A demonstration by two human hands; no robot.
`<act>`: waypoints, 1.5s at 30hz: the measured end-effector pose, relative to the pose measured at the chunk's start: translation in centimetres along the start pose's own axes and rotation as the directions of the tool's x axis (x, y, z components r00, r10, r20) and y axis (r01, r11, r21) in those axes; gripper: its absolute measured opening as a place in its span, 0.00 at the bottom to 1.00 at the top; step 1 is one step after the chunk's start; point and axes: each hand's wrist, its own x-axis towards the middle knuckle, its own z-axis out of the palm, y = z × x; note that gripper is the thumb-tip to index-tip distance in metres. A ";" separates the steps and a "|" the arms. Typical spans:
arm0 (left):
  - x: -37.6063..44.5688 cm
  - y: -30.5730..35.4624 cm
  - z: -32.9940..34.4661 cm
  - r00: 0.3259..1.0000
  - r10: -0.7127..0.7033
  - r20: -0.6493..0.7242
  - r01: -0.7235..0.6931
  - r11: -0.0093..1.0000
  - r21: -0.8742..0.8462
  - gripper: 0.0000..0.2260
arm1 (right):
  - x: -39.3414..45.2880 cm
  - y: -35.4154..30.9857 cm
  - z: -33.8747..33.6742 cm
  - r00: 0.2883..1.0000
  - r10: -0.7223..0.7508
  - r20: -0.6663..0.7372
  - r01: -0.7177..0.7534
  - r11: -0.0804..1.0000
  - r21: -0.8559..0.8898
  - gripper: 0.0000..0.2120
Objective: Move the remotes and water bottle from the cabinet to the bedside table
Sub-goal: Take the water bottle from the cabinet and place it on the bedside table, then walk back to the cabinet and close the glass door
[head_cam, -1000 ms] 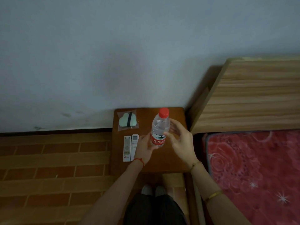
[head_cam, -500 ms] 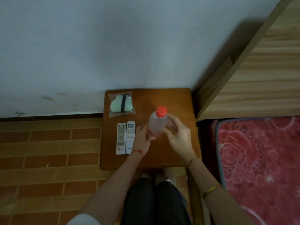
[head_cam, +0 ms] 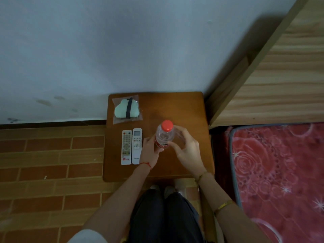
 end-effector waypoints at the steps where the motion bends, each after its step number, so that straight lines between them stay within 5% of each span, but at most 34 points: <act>1: -0.1 0.0 0.0 1.000 -0.003 0.001 0.003 1.000 -0.004 0.19 | -0.2 -0.1 0.1 1.000 -0.001 0.004 0.001 1.000 -0.016 0.24; 6: -1.6 0.6 -1.0 0.999 0.036 0.015 -0.037 0.999 0.023 0.21 | -1.0 -1.0 0.0 1.000 0.014 0.006 -0.014 0.994 -0.107 0.24; 11: -5.3 1.7 -4.3 0.997 0.076 0.030 -0.079 0.990 0.120 0.32 | -1.9 -3.7 -1.9 0.991 0.133 0.027 -0.122 0.960 -0.251 0.27; 18: -15.4 7.6 -13.1 0.991 0.125 -0.054 -0.107 0.960 0.257 0.25 | -4.0 -12.5 -7.7 0.974 0.217 0.056 -0.184 0.917 -0.353 0.26; 31: -29.0 16.5 -24.5 0.935 0.289 -0.207 -0.201 0.910 0.363 0.23 | -9.3 -25.2 -15.7 0.999 0.001 0.044 0.019 0.890 -0.456 0.24; 40: -34.2 14.9 -27.0 0.905 0.239 -0.351 -0.122 0.938 0.324 0.22 | -11.1 -28.3 -15.4 0.993 -0.062 0.103 0.099 0.909 -0.405 0.24; 45: -37.8 11.7 -29.1 0.852 0.178 -0.493 -0.047 0.963 0.266 0.21 | -10.7 -32.4 -13.2 0.954 -0.208 0.215 0.276 0.889 -0.365 0.22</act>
